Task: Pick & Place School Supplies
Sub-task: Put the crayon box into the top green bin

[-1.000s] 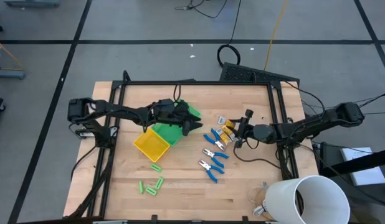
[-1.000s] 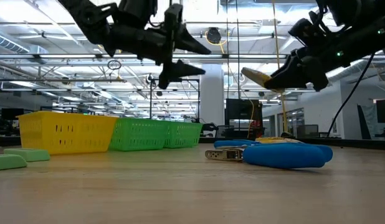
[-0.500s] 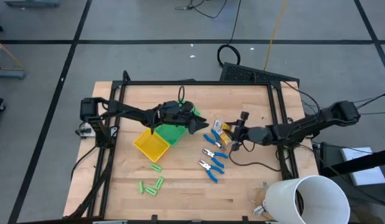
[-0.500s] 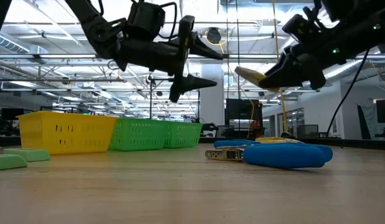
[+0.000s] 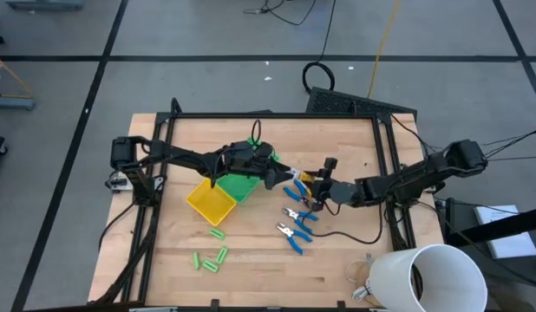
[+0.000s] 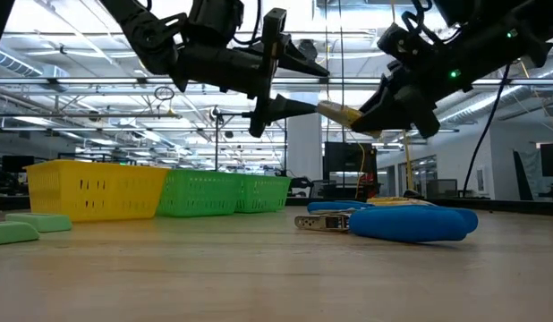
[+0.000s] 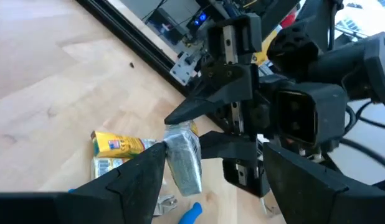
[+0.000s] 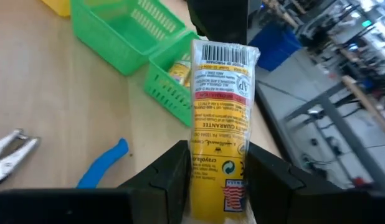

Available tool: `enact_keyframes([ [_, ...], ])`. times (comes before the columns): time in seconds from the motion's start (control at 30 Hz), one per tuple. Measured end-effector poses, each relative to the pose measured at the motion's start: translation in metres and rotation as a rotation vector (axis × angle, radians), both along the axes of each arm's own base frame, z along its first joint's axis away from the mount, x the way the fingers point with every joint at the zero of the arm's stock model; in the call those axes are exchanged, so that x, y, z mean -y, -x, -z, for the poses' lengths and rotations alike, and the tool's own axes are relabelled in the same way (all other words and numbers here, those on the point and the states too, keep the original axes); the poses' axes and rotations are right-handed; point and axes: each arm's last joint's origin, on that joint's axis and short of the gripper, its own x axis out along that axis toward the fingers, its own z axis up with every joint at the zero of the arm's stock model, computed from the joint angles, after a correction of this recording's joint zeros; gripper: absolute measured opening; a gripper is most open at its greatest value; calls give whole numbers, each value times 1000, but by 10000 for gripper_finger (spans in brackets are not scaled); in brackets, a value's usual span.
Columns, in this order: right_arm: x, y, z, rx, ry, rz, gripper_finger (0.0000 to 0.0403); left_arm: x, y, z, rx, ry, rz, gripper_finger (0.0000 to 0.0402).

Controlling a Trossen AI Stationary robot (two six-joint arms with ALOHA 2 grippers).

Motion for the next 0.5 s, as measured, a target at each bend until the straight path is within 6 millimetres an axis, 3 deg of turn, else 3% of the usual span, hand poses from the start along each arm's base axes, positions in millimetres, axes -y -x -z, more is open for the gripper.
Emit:
enact_keyframes([
  [0.5,-8,-4,-9,69,32,-51,130,1,0,4,-32,-5,-22,271],
])
